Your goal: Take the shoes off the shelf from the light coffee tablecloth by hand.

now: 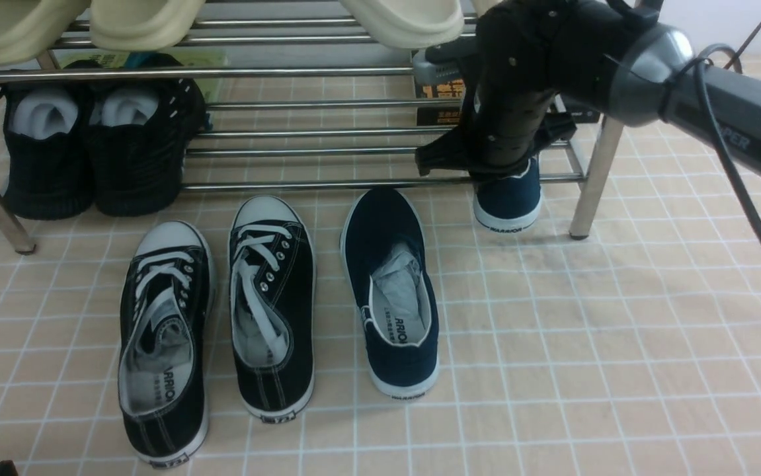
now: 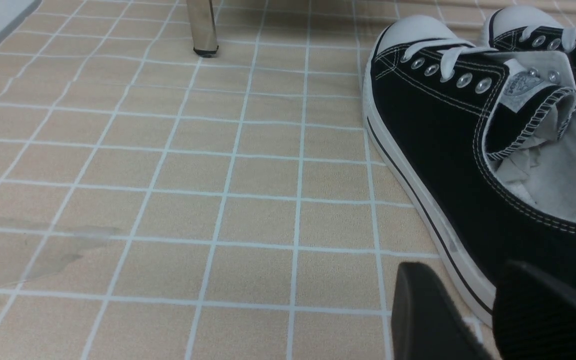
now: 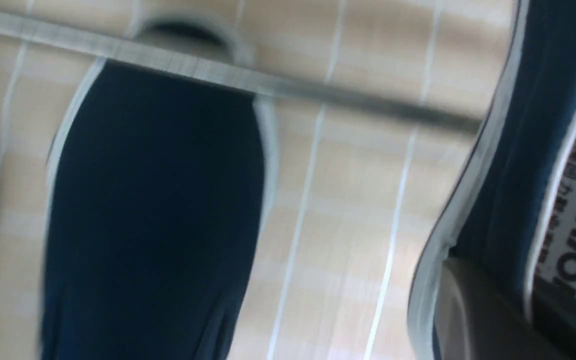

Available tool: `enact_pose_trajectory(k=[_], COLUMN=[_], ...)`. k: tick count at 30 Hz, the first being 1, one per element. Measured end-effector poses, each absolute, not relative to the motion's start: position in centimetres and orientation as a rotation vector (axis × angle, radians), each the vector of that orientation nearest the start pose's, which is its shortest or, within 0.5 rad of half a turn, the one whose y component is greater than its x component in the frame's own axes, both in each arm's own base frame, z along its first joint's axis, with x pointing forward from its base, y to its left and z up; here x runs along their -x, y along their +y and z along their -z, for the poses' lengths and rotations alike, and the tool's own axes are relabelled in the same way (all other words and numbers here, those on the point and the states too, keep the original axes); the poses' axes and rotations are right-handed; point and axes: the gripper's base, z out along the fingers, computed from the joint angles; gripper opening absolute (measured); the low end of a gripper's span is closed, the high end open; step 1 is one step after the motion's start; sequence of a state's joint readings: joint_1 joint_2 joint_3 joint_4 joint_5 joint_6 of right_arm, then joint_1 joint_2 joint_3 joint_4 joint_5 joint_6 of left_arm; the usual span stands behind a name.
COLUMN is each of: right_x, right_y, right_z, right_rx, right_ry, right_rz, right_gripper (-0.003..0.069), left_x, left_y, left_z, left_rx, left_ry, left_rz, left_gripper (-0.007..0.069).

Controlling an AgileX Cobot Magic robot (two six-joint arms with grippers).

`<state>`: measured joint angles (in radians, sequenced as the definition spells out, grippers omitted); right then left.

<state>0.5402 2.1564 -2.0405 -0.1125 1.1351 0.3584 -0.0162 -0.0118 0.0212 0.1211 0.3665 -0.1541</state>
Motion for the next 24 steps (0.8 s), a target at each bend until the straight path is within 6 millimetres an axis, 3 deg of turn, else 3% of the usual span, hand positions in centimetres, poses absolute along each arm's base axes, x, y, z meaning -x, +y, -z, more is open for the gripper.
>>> enact_pose_trajectory(k=[5, 7, 8, 10, 13, 18, 24], right_x=[-38.4, -35.9, -35.6, -32.9, -30.6, -27.8, -28.0], right_y=[24.2, 24.3, 24.3, 23.8, 23.0, 22.5, 23.0], right_z=[-30.0, -32.1, -32.5, -33.6, -34.0, -31.7, -30.1], right_rx=[0.362, 0.408, 0.411, 0.467, 0.507, 0.583, 0.603], right_ry=[2.754, 2.751, 2.745, 2.747, 2.758, 2.856, 2.877], right_rz=[-0.187, -0.237, -0.25, -0.263, -0.252, -0.184, -0.152], right_gripper=[0.0024, 0.0024, 0.0024, 0.0024, 0.0024, 0.0024, 0.0024], left_x=[-5.3, -5.3, -5.3, -5.3, -5.3, -5.3, -5.3], left_y=[0.3, 0.3, 0.3, 0.3, 0.3, 0.3, 0.3], left_z=[-17.4, -17.4, -17.4, -17.4, -17.4, -17.4, -17.4], left_rx=[0.053, 0.053, 0.053, 0.053, 0.053, 0.053, 0.053], left_ry=[1.856, 1.856, 1.856, 1.856, 1.856, 1.856, 1.856], left_rz=[-0.002, -0.002, -0.002, -0.002, -0.002, -0.002, -0.002], left_gripper=[0.0242, 0.0242, 0.0242, 0.0242, 0.0242, 0.0242, 0.0242])
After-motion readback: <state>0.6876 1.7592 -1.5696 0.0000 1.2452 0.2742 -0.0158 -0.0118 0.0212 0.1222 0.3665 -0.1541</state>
